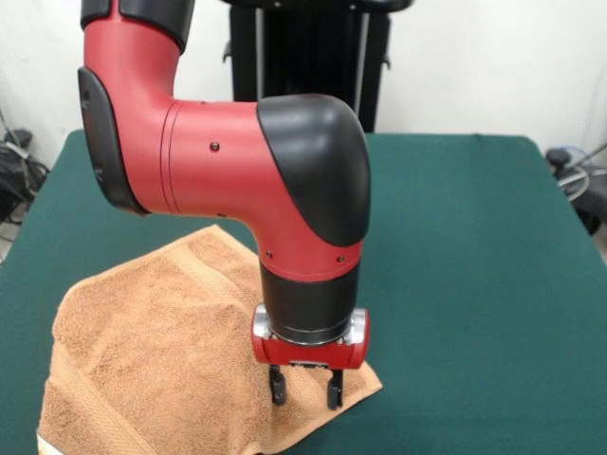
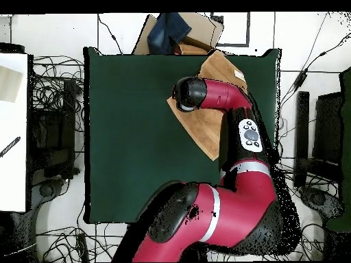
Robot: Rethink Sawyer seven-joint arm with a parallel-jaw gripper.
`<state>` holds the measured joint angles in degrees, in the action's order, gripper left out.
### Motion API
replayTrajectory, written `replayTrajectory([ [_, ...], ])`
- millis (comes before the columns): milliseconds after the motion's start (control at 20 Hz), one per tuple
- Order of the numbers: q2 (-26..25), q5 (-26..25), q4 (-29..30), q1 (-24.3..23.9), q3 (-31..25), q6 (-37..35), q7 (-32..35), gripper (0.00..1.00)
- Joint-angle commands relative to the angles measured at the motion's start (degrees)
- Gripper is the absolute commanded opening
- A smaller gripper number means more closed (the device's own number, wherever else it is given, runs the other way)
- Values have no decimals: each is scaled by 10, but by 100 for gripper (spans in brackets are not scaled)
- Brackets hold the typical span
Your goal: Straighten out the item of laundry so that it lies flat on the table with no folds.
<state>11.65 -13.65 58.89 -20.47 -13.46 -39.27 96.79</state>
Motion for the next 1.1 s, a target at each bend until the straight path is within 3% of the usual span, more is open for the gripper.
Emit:
replayTrajectory([
  [50, -44, -17, -1, 2, 5, 48, 49, 100],
  [400, -34, -14, 4, 3, 6, 29, 46, 100],
  [650, 32, 1, 41, 3, 11, -40, 37, 100],
  [800, 36, 0, 42, 12, 18, -38, 50, 100],
  [1000, -38, -13, -48, 41, 36, -40, 76, 100],
  [1100, -87, -21, -136, 59, 46, -76, 77, 100],
])
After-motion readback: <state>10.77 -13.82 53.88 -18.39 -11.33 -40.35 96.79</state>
